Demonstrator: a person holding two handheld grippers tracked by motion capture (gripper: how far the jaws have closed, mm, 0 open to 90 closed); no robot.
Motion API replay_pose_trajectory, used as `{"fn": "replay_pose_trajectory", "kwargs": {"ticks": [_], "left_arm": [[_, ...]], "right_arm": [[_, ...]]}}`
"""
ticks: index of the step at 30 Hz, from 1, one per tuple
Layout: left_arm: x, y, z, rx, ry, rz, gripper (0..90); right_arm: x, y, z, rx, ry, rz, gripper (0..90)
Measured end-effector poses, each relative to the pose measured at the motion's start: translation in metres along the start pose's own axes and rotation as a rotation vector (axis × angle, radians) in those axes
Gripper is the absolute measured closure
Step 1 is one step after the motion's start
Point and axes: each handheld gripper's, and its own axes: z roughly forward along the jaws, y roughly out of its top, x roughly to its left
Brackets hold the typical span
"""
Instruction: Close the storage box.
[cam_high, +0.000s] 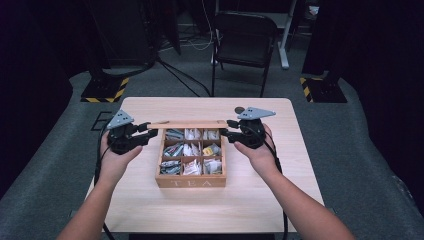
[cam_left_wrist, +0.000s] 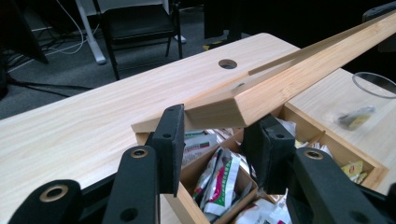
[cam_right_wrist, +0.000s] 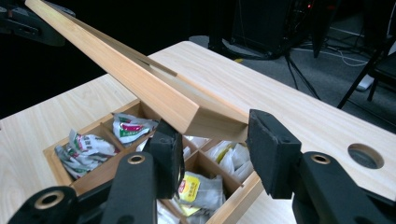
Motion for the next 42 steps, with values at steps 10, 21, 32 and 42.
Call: {"fn": "replay_pose_trajectory", "kwargs": {"ticks": [10, 21, 32, 42], "left_arm": [[-0.005, -0.016, -0.003, 0.001, -0.008, -0.008, 59.0], [-0.012, -0.032, -0.004, 0.017, -0.007, 0.012, 58.8], [-0.013, -0.043, -0.004, 0.025, -0.027, 0.011, 58.1], [-0.016, -0.053, -0.004, 0.030, -0.028, 0.003, 58.1]], "right_arm": [[0.008, -0.016, -0.002, 0.011, 0.001, -0.012, 54.5], [0.015, -0.033, -0.003, 0.018, 0.002, -0.026, 53.8], [0.016, -0.044, -0.003, 0.033, 0.022, -0.009, 53.7], [0.016, -0.054, -0.002, 0.043, 0.047, 0.019, 52.8]]}}
